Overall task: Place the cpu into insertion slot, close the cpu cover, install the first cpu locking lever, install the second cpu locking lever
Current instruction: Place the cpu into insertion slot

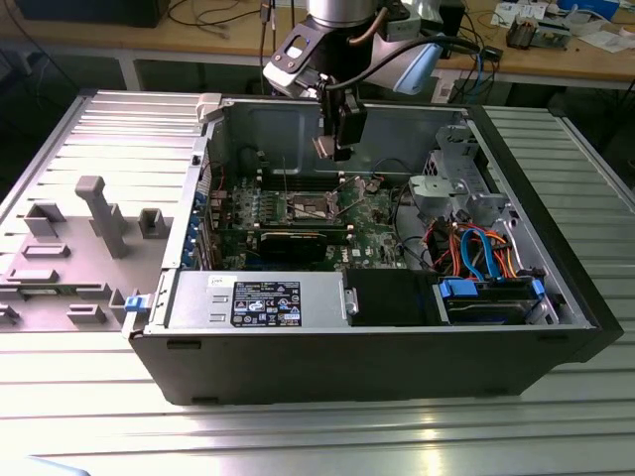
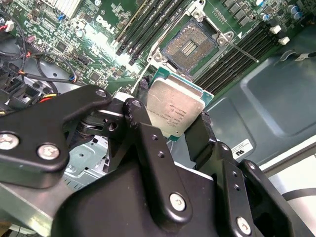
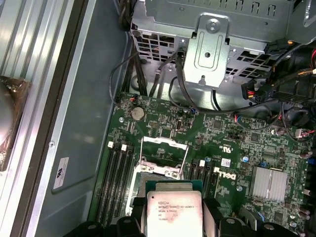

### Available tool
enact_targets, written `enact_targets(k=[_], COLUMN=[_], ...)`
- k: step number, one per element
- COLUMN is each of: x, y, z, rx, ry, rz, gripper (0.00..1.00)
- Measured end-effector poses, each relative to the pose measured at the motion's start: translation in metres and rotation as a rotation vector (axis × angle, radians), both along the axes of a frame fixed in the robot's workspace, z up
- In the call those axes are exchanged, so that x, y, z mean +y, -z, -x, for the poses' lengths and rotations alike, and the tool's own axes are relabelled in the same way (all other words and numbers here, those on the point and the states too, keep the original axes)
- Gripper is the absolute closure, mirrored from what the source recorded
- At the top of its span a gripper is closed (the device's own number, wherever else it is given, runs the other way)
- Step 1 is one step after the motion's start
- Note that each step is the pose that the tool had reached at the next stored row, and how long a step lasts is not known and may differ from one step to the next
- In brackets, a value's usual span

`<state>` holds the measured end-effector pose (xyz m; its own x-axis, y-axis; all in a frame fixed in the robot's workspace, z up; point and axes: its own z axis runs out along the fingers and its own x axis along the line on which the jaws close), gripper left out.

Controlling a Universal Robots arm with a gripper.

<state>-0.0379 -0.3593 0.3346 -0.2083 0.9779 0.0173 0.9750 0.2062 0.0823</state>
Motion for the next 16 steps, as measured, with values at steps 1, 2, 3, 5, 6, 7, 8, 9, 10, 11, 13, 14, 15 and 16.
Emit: enact_targets(k=[1,2,3,5,6,7,8,9,10,11,13,14,15,16], x=[0.0,0.0,0.0,0.0,0.0,0.0,0.0001,0.0001,0.0001,0.0,0.0,0.0,0.0,0.0001], y=[0.0,0.0,0.0,0.0,0.0,0.0001,0.0004,0.0008,0.0014,0.0021,0.0032,0.0037,0.0041,0.0045], z=[0.0,0.0,0.0,0.0,0.0,0.0,0.0,0.0,0.0,0.0,0.0,0.0,0.0001,0.0001], rx=[0.0,0.0,0.0,0.0,0.0,0.0,-0.0001,0.0,0.0001,0.0,0.0001,0.0001,0.0,0.0], ry=[0.0,0.0,0.0,0.0,0.0,0.001,0.009,0.019,0.033,0.044,0.061,0.07,0.077,0.085], rz=[-0.0001,-0.0001,0.0,0.0,-0.0001,0.0,-0.0003,-0.0002,0.0001,0.0,0.0,0.0,0.0,-0.0001], gripper=[0.45,0.45,0.45,0.45,0.45,0.45,0.45,0.45,0.45,0.45,0.45,0.45,0.45,0.45])
